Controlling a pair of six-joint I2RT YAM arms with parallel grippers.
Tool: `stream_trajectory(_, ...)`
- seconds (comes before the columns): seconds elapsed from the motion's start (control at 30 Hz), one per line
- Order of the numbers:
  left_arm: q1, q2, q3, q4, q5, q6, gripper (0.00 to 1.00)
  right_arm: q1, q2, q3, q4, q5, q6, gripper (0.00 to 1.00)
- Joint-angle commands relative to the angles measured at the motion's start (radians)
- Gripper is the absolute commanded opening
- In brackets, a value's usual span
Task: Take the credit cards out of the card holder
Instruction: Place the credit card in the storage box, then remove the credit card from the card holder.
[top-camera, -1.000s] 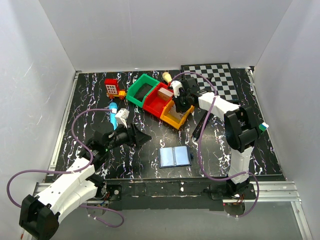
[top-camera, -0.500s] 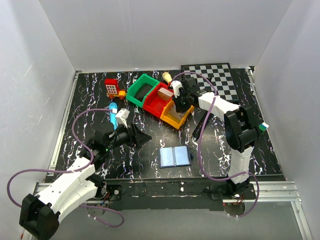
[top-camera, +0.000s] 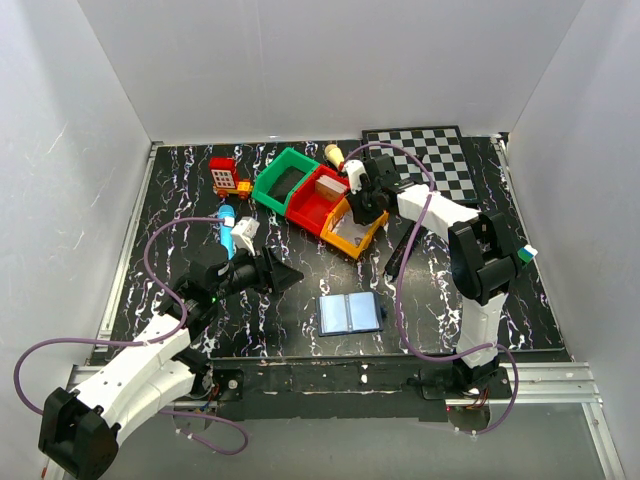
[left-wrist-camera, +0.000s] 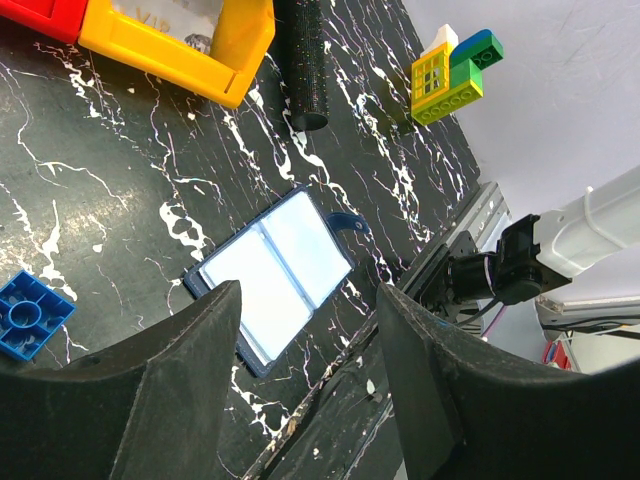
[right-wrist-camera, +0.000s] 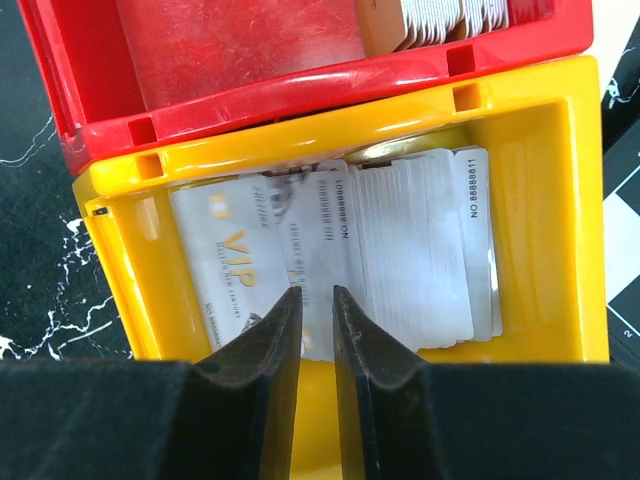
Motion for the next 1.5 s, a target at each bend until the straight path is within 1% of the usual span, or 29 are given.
stream_trajectory(0.0, 0.004, -0.011, 0.015, 0.015, 0.008, 0.003, 0.56, -0.004, -0.013, 0.0, 0.036, 0.032, 0.002, 0.27)
stream_trajectory(0.1, 0.002, -0.014, 0.017, 0.015, 0.007, 0.004, 0.57, -0.004, -0.03, -0.001, 0.047, 0.048, 0.007, 0.31)
stream_trajectory(0.27, 0.004, -0.018, 0.02, 0.015, 0.004, 0.001, 0.57, -0.004, -0.1, -0.011, 0.101, 0.069, 0.038, 0.33)
stream_trajectory(0.33, 0.004, -0.021, 0.02, 0.015, -0.001, 0.0, 0.57, -0.004, -0.16, -0.027, 0.136, 0.092, 0.059, 0.34)
stream_trajectory(0.4, 0.004, -0.023, 0.02, 0.011, -0.007, -0.003, 0.57, 0.0, -0.244, -0.081, 0.196, 0.123, 0.105, 0.35)
stream_trajectory(0.5, 0.004, -0.027, 0.021, -0.001, -0.027, -0.014, 0.6, 0.023, -0.384, -0.148, 0.205, 0.222, 0.17, 0.38)
stream_trajectory(0.53, 0.004, -0.027, 0.02, -0.008, -0.042, -0.023, 0.61, 0.048, -0.424, -0.174, 0.205, 0.289, 0.177, 0.39)
stream_trajectory(0.6, 0.004, -0.029, 0.015, -0.02, -0.073, -0.04, 0.64, 0.118, -0.502, -0.24, 0.185, 0.388, 0.132, 0.4)
stream_trajectory(0.63, 0.004, -0.029, 0.009, -0.023, -0.087, -0.051, 0.66, 0.175, -0.551, -0.28, 0.175, 0.446, 0.11, 0.43)
stream_trajectory(0.67, 0.004, -0.026, 0.003, -0.027, -0.132, -0.081, 0.68, 0.21, -0.588, -0.319, 0.156, 0.501, 0.114, 0.45)
stream_trajectory(0.7, 0.004, -0.021, -0.008, -0.037, -0.163, -0.13, 0.7, 0.23, -0.62, -0.345, 0.126, 0.532, 0.159, 0.49)
stream_trajectory(0.73, 0.005, -0.018, -0.014, -0.037, -0.183, -0.149, 0.72, 0.238, -0.655, -0.369, 0.093, 0.516, 0.211, 0.53)
stream_trajectory(0.77, 0.005, -0.017, -0.021, -0.029, -0.182, -0.163, 0.73, 0.237, -0.686, -0.391, 0.075, 0.509, 0.363, 0.57)
stream_trajectory(0.8, 0.005, -0.018, -0.029, -0.018, -0.184, -0.177, 0.74, 0.237, -0.706, -0.415, 0.046, 0.541, 0.492, 0.63)
stream_trajectory(0.83, 0.004, -0.023, -0.043, -0.002, -0.182, -0.195, 0.76, 0.237, -0.728, -0.425, -0.003, 0.517, 0.575, 0.72)
stream_trajectory(0.87, 0.004, -0.032, -0.055, 0.015, -0.179, -0.217, 0.79, 0.235, -0.741, -0.417, -0.081, 0.446, 0.556, 0.86)
stream_trajectory(0.9, 0.005, -0.044, -0.07, 0.044, -0.176, -0.238, 0.84, 0.237, -0.755, -0.429, -0.138, 0.427, 0.571, 0.87)
stream_trajectory(0.97, 0.005, -0.076, -0.101, 0.075, -0.171, -0.269, 0.98, 0.234, -0.794, -0.5, -0.145, 0.358, 0.596, 0.88)
stream_trajectory(1.07, 0.004, -0.081, -0.127, 0.084, -0.162, -0.293, 0.98, 0.235, -0.846, -0.615, -0.117, 0.266, 0.602, 0.9)
stream_trajectory(1.17, 0.004, -0.044, -0.111, 0.052, -0.133, -0.284, 0.98, 0.241, -0.84, -0.664, -0.157, 0.264, 0.647, 0.9)
stream_trajectory(1.23, -0.003, -0.031, -0.104, 0.028, -0.137, -0.29, 0.98, 0.253, -0.812, -0.681, -0.195, 0.282, 0.671, 0.88)
stream_trajectory(1.27, -0.01, -0.031, -0.101, -0.012, -0.162, -0.295, 0.98, 0.26, -0.805, -0.689, -0.207, 0.29, 0.685, 0.85)
stream_trajectory(1.37, -0.059, -0.04, -0.049, -0.159, -0.344, -0.315, 0.98, 0.272, -0.78, -0.713, -0.203, 0.295, 0.728, 0.74)
stream_trajectory(1.47, -0.075, -0.024, 0.007, -0.273, -0.417, -0.333, 0.98, 0.298, -0.754, -0.715, -0.197, 0.285, 0.754, 0.69)
